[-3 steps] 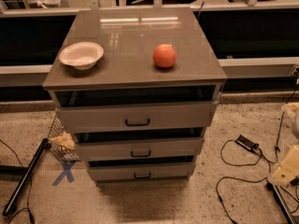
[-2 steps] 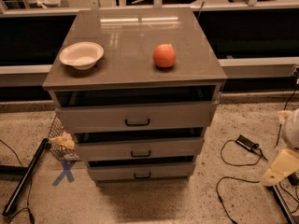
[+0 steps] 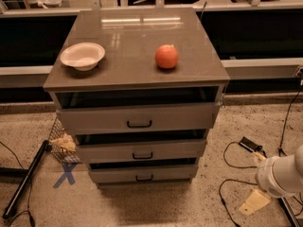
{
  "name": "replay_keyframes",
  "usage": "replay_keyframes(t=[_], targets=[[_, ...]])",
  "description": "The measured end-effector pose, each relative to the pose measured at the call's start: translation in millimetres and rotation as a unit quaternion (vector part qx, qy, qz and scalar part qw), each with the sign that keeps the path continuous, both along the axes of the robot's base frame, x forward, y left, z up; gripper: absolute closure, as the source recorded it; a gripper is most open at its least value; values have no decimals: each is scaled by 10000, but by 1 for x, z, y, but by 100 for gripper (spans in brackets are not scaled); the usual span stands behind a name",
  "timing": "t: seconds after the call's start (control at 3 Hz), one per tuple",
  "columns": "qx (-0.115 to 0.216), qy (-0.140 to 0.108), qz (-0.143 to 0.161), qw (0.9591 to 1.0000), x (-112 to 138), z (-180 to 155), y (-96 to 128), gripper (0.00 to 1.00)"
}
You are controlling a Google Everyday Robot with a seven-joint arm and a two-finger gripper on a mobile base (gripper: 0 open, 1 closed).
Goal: Open bottom drawer
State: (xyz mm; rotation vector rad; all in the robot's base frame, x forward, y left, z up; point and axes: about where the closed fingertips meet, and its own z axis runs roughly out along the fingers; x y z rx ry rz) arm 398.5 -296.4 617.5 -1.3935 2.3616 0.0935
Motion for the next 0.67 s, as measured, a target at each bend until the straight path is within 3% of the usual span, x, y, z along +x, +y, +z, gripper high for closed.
replay_keyframes(t=[0.33, 0.67], targets=[[0, 1, 1, 10000, 0, 0, 0, 0], [345, 148, 478, 9982, 4, -18, 27, 0]])
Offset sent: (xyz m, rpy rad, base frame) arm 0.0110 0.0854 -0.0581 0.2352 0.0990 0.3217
